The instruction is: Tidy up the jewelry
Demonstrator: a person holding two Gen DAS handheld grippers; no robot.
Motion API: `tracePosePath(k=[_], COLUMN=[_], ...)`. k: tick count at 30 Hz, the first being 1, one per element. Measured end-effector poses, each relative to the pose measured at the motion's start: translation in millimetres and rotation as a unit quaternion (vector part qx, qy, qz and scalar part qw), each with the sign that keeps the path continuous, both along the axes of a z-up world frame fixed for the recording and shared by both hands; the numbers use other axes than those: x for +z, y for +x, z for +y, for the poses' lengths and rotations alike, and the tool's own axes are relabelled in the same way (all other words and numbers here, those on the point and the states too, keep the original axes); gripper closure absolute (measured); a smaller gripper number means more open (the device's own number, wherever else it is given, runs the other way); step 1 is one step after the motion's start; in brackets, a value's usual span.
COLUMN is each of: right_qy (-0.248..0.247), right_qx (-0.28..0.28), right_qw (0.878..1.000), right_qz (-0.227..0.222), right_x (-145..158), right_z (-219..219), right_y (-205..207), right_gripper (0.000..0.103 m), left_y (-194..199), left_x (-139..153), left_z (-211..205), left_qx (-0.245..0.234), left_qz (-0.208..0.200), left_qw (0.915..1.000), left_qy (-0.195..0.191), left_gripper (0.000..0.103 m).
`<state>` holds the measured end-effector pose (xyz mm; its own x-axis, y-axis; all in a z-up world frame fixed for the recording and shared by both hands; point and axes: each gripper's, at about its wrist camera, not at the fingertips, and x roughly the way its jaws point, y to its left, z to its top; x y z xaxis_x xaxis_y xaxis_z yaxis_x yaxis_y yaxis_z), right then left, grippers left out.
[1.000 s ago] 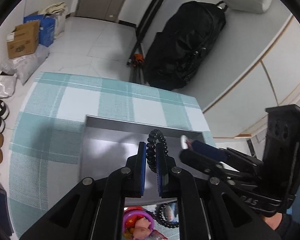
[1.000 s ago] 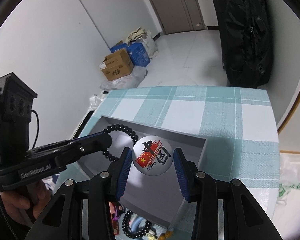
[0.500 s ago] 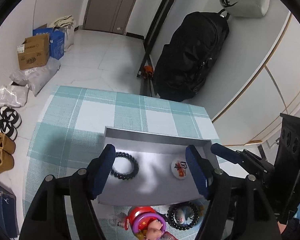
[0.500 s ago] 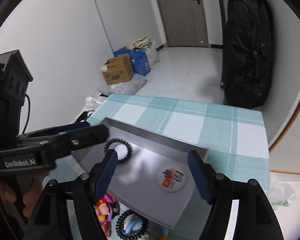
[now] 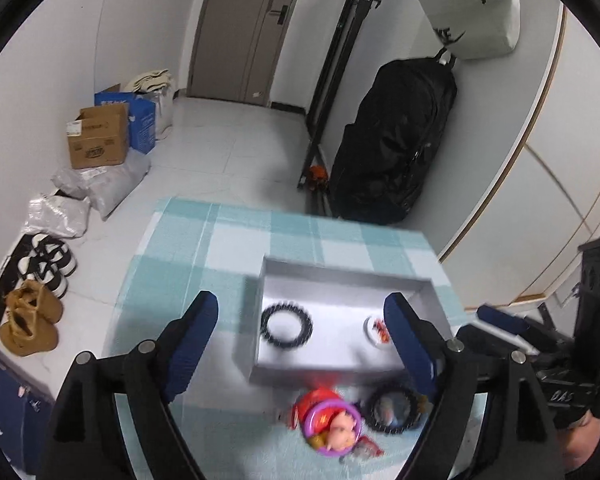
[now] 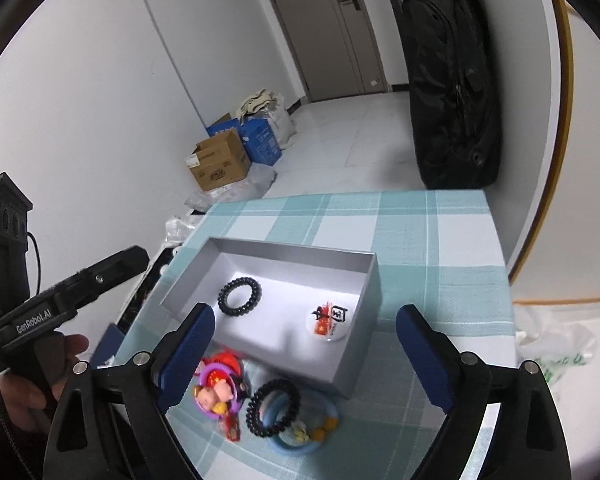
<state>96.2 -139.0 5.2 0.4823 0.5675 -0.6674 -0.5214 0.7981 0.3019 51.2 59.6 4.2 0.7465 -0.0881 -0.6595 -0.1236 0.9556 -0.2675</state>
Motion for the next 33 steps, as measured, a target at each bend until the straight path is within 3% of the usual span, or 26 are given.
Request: tracePosePath(k=[5,10,19,25,30,33], right_qy=[0.028,0.006,0.001,-0.012,-0.029,-0.032], right_qx=[0.038,0.066,0.052,0.048,0.054,0.057], right_qw=[0.999,0.997,0.998,0.998,0.997,0.996], right_qz=[-0.014,-0.038,0.025,0.049,0.051,0.065], right_x=[10,13,-9,-20,-24,-30], right_z=[2,14,13,11,14,16], right_y=[-21,-41,-44,-51,-57,-53], right_gripper=[0.003,0.002,0.002,0.002,0.002,0.002], left_y=[-12,-30,-42,-58,-56,-51], left_x=[-7,-11,-23,-24,-39,-48], left_z=[-12,-12,-4,-6,-2,5], left_qx=[-0.013,-0.001,0.016,0.02,0.012,0.02], left_qz=[0.018,0.015,0.039,0.037,0.073,0.096], left_qw=[0.9993,0.9992,0.9987,0.9972,0.9945,0.9937], left_qy=[0.031,0.037,0.028,0.061,0.075,0.053], left_gripper=[0.021,0.021,0.021,0.021,0.021,0.021])
